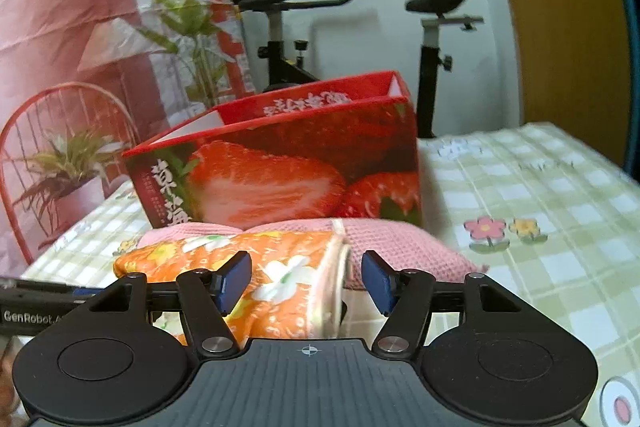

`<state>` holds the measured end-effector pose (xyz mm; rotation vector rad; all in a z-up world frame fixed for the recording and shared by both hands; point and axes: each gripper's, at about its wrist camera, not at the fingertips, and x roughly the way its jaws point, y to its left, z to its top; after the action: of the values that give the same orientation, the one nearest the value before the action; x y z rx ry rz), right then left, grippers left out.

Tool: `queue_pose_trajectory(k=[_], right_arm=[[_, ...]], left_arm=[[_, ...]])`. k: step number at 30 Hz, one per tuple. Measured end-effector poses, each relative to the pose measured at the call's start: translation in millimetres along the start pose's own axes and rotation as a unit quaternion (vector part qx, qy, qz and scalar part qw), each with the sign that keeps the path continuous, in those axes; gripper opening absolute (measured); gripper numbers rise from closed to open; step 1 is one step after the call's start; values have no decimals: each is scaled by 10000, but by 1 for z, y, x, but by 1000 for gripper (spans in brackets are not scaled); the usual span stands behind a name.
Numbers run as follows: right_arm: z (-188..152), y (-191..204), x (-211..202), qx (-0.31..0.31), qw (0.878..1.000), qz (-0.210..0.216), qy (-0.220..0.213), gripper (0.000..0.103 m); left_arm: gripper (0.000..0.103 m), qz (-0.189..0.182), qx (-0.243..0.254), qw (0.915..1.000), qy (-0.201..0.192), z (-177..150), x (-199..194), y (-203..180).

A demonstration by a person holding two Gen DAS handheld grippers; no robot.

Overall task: Organize soft objects
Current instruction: 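Grasp the orange floral cloth's edge with the right gripper while the left holds it, then lift the orange floral cloth with both grippers toward the red box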

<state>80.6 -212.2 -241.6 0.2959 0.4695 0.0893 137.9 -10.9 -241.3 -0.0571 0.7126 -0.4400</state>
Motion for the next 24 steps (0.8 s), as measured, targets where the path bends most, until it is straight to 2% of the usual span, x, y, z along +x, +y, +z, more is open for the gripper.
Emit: queue_pose_trajectory(k=[12, 18, 21, 23, 24], right_arm=[[-2, -6, 8, 369, 9985, 383, 160, 47], [4, 7, -4, 84, 9989, 439, -135, 37], [9, 15, -12, -140, 9967, 739, -293, 26], [10, 22, -13, -324, 9957, 828, -272, 9], [9, 24, -13, -376, 9954, 845, -234, 9]], left_arm=[[49, 19, -2, 10000, 13, 0, 0, -1], [49, 34, 24, 10000, 30, -1, 1, -1], [49, 49, 31, 10000, 33, -1, 1, -2], [49, 45, 21, 10000, 36, -1, 2, -2], [49, 43, 18, 10000, 36, -1, 2, -2]])
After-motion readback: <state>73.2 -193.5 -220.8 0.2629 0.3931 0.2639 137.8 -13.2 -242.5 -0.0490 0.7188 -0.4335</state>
